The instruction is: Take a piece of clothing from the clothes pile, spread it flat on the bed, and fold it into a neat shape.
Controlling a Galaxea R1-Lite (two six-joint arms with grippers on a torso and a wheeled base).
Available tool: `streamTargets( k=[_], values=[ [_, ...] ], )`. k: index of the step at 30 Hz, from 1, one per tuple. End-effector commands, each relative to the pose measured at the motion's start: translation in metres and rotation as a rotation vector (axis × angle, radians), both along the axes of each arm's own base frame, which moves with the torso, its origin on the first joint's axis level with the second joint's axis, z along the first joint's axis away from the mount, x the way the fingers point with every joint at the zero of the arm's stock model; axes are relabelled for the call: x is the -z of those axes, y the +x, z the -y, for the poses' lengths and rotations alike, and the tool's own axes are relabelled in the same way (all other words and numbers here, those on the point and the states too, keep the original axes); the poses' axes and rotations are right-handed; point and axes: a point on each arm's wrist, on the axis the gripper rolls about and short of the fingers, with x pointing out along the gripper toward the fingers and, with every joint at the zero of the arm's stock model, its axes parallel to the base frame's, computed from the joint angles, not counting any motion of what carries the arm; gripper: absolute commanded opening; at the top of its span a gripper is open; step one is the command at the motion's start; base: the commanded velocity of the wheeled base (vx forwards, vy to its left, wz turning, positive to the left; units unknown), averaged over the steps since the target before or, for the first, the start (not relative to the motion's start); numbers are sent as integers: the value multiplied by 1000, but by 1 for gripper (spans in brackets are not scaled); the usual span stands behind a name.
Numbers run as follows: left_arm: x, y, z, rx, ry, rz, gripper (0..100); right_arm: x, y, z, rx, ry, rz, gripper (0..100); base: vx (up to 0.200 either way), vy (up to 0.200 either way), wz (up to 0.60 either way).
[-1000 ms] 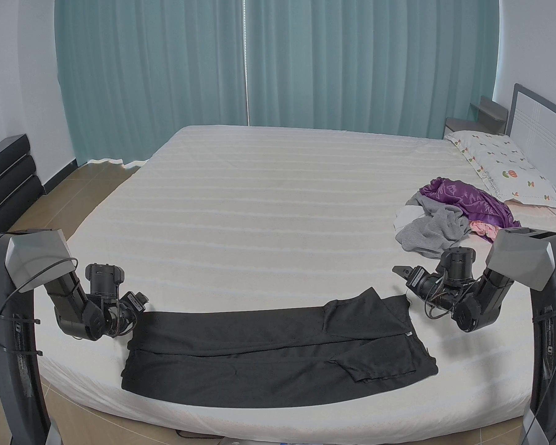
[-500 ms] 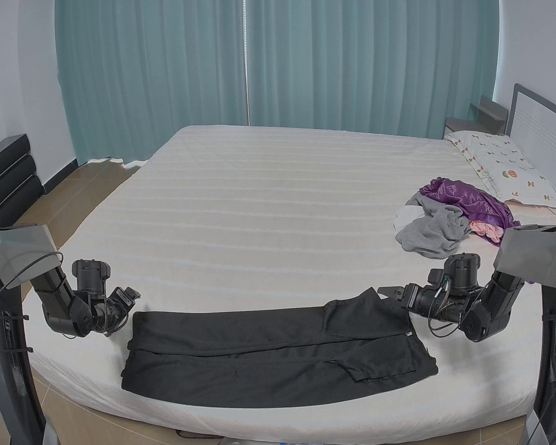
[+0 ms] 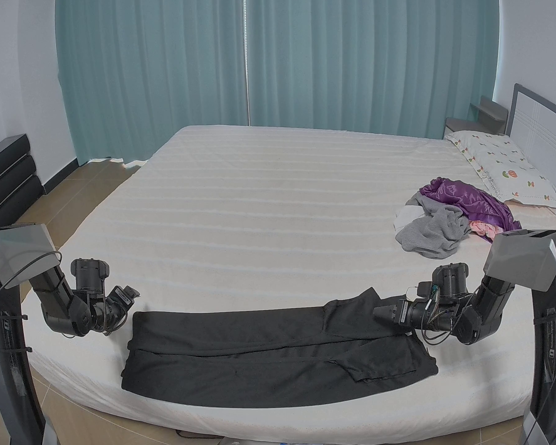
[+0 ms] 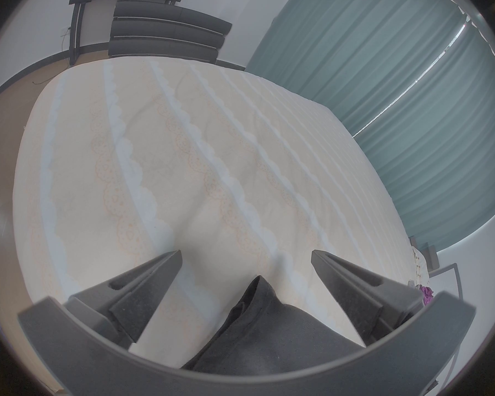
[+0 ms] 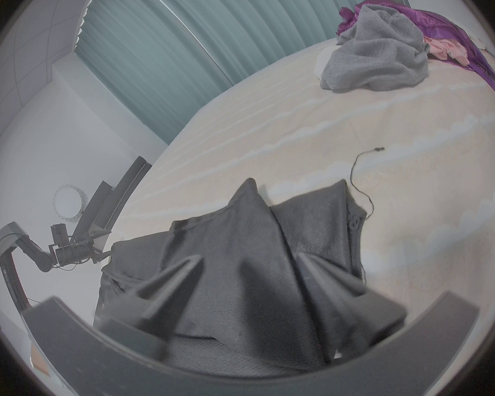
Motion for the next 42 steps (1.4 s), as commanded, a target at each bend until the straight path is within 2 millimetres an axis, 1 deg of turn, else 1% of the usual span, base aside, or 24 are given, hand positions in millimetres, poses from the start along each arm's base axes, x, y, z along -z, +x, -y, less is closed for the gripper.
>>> streamTargets(
  k=[1,5,6,7,9,11,16,19,28,37,39,40,42],
  values=[
    [0,0,0,-1,1,2,100,6,-1,1,0,-6,-17,0,0,0,0],
    [0,0,0,-1,1,0,100,3,-7,5,0,-14,-25,0,0,0,0],
    [0,0,0,0,0,0,100,-1,-9,7,5,-12,-19,0,0,0,0],
    [0,0,0,0,0,0,100,-1,-9,7,5,-12,-19,0,0,0,0],
    [0,0,0,-1,1,0,100,-7,-15,11,9,-10,-18,0,0,0,0],
    [0,0,0,0,0,2,100,-11,-19,12,3,-5,-19,0,0,0,0],
    [0,0,0,0,0,0,100,-16,-27,17,12,-1,-22,0,0,0,0],
    [0,0,0,0,0,0,100,-16,-30,21,23,-1,-21,0,0,0,0],
    [0,0,0,-1,1,-1,100,-16,-47,25,14,9,-32,0,0,0,0],
    [0,0,1,0,0,-4,100,-9,-48,26,16,7,-46,0,0,0,0],
    [0,0,1,0,0,-4,100,-3,-52,26,0,-19,-58,0,0,0,0],
    [0,0,1,0,0,-4,100,0,-54,27,-17,-39,-58,100,0,0,0],
    [0,0,1,0,0,-4,100,0,-52,27,-21,-50,-44,100,0,0,0]
  ],
)
